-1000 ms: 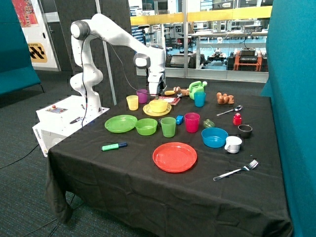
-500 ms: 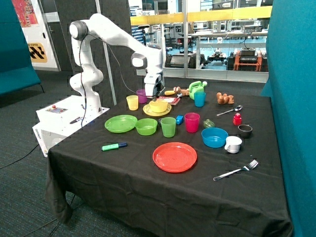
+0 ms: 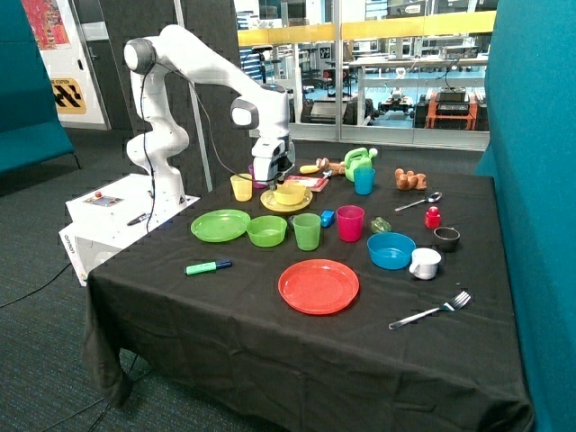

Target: Place the bowls on the appropriate plate

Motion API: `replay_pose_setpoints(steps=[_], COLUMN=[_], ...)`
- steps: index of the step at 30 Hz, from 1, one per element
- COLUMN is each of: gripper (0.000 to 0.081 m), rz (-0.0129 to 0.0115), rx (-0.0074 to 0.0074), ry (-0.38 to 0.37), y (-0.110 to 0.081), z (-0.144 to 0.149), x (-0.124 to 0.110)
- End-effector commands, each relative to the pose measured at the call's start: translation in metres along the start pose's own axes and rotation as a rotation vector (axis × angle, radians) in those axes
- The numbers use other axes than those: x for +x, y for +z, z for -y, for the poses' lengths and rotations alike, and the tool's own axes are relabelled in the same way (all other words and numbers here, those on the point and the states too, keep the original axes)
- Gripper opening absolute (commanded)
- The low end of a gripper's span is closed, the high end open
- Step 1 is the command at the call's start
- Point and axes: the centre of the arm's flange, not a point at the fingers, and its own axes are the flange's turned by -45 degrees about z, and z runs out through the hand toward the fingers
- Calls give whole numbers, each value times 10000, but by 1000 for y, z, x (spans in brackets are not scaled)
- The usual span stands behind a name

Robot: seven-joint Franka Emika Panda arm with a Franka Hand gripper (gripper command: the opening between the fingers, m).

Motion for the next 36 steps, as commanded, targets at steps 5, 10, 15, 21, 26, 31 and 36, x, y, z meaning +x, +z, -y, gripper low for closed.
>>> replay_pose_setpoints(steps=[5, 10, 15, 21, 26, 31, 36], gripper=[351, 349, 363, 350, 345, 344, 344], rz=[-19, -18, -18, -18, -18, -19, -18], rx=[41, 41, 41, 41, 41, 41, 41], ry=[717, 947, 1106, 1002, 817, 787, 851], y=[9, 11, 13, 21, 27, 32, 37], z=[-48, -58, -68, -71, -67, -68, -71], x=[-4, -6, -5, -3, -1, 2, 4])
